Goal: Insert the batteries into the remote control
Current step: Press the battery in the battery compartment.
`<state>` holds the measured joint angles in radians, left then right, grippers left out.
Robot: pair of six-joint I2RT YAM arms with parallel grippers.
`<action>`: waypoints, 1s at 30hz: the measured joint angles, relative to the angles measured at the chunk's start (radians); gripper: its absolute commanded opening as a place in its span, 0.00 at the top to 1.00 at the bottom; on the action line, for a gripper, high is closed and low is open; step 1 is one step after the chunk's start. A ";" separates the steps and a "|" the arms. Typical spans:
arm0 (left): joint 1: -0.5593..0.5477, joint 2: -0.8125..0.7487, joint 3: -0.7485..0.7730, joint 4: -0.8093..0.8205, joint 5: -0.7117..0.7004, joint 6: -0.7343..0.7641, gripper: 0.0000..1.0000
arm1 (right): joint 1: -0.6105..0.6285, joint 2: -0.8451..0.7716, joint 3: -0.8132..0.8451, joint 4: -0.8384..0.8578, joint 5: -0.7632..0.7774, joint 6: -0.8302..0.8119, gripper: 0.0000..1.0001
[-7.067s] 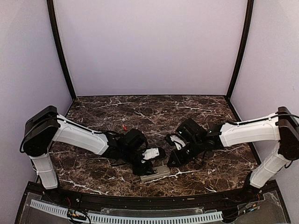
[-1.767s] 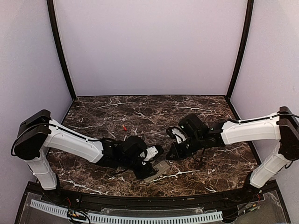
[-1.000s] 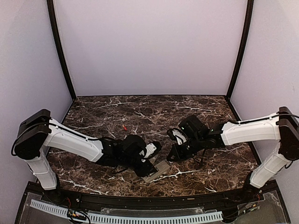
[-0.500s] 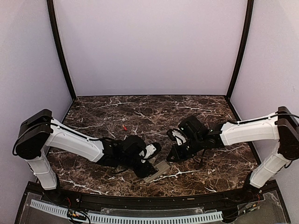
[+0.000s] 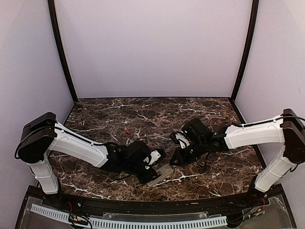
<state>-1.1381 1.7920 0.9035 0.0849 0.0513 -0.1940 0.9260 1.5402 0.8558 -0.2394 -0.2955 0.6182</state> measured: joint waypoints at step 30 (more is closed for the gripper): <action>0.005 0.010 0.003 0.021 0.034 0.118 0.53 | 0.000 -0.003 -0.006 -0.002 0.001 -0.015 0.93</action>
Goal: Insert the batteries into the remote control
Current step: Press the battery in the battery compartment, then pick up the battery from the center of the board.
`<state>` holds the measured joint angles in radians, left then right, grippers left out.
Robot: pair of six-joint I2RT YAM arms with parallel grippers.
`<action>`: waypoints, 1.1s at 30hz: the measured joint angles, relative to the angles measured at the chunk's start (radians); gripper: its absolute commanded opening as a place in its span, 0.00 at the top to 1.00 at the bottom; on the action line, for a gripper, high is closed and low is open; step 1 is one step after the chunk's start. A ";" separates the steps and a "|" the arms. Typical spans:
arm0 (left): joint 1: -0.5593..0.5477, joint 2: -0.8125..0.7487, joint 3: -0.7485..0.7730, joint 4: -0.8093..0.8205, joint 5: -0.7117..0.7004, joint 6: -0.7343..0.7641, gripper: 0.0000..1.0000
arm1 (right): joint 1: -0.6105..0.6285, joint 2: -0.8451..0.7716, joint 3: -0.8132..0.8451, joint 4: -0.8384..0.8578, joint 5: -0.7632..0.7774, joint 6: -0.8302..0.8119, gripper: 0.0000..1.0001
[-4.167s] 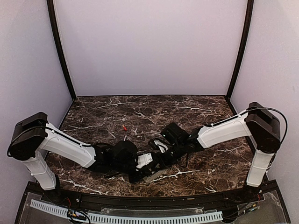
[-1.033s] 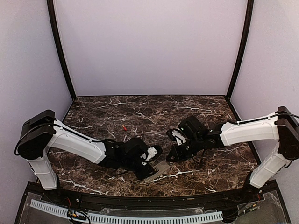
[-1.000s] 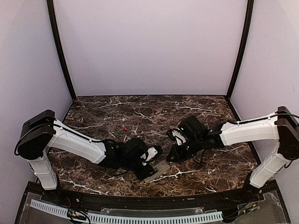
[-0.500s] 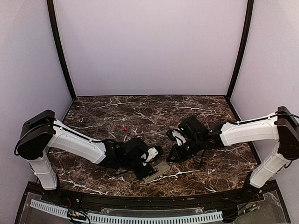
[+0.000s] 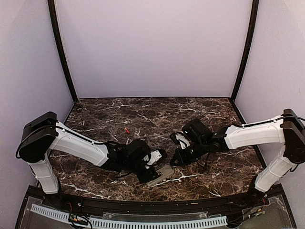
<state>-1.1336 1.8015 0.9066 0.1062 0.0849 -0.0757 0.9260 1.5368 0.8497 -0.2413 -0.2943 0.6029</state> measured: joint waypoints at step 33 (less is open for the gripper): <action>0.123 -0.214 -0.106 -0.105 0.074 0.017 0.28 | 0.000 -0.021 0.000 -0.025 0.013 -0.021 0.85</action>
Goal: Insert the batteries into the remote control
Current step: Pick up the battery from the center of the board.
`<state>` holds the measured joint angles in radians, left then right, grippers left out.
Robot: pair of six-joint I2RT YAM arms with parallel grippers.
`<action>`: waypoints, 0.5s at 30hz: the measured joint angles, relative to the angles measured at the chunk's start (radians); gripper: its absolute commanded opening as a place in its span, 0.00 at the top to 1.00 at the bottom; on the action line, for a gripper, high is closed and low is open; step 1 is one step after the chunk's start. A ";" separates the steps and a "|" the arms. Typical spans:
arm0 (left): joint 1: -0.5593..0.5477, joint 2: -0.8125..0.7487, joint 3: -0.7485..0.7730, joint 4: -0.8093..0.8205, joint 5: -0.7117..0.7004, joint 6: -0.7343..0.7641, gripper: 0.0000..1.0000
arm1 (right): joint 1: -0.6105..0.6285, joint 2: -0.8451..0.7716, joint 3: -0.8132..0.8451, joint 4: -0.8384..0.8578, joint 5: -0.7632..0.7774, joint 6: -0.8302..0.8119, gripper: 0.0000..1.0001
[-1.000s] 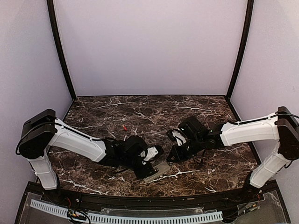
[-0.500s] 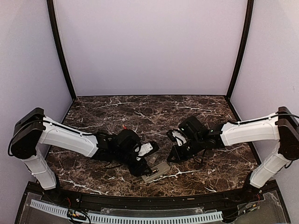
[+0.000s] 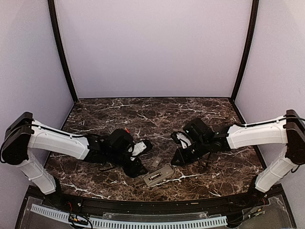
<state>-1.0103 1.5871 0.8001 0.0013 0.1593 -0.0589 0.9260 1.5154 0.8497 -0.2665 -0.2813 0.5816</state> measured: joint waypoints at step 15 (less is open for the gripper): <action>0.315 -0.153 0.108 0.003 -0.353 -0.120 0.25 | -0.005 -0.099 0.001 -0.047 0.128 -0.032 0.63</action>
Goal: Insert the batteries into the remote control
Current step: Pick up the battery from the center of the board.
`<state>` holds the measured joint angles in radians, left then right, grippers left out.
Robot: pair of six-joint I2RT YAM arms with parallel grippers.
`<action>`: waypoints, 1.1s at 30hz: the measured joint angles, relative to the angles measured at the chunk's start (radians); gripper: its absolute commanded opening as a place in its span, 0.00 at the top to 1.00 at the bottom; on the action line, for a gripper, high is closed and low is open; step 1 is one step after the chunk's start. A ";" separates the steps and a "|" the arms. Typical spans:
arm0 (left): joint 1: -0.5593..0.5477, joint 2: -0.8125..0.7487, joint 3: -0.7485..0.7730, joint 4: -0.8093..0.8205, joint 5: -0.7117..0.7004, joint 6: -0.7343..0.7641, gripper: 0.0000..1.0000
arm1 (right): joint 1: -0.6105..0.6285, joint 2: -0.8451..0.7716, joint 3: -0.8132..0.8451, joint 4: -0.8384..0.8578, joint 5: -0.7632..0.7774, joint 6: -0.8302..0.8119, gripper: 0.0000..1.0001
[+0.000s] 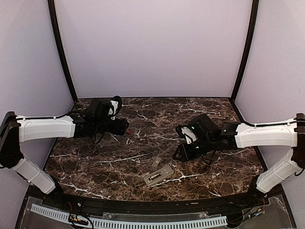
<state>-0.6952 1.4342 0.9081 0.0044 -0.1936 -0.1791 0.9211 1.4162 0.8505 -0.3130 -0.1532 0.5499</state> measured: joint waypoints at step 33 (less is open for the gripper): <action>0.088 0.575 0.386 -0.154 -0.210 -0.688 0.28 | -0.013 -0.021 -0.027 -0.003 0.040 -0.040 0.62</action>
<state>-0.6071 2.0087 1.2938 -0.1497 -0.4034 -0.8669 0.9085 1.3949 0.8238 -0.3157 -0.1127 0.5098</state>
